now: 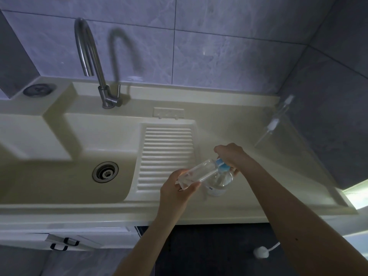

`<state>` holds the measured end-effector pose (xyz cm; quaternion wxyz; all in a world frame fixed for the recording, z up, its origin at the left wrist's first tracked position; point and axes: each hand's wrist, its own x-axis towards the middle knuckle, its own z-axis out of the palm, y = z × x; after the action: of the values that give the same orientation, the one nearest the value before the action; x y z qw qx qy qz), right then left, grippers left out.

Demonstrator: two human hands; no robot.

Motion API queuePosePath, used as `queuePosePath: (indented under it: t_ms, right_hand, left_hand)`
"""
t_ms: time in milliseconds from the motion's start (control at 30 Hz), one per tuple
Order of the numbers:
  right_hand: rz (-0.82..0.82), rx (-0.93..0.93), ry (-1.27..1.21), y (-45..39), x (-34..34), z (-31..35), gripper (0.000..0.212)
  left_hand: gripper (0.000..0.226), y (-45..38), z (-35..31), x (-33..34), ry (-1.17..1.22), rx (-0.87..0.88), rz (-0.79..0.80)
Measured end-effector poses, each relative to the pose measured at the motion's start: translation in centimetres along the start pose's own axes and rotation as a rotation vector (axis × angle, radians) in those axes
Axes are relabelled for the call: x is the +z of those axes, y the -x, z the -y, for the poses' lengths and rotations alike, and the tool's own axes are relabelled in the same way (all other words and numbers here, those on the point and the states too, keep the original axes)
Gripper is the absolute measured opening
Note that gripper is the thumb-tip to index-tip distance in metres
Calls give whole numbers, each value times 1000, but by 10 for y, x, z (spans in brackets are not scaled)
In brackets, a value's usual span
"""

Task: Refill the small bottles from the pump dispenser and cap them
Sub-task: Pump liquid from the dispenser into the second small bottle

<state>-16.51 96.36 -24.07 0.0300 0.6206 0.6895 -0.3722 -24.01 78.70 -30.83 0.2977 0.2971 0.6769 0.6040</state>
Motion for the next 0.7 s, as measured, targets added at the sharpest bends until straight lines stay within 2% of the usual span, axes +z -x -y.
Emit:
queuePosePath:
  t_ms: [67,167,267,400,700]
  right_hand:
    - [65,8,-10,-3,-3,0,40]
    - [244,68,-34,-7,-10,0,58]
    - [291,88,-17,-8,-12,0,64]
    - [254,56,8,-10,-10,0,55]
    - [32,-43,74,1,-1,-1,35]
  left_hand:
    - [29,0,0,0,1,3,13]
    - [32,-1,-1,0,-19,4,34]
    - [34,-3,0,-2,-19,5,45]
    - [35,-5,3,-3,3,-5,63]
    - [25,-3,10,0,-15,-7,65]
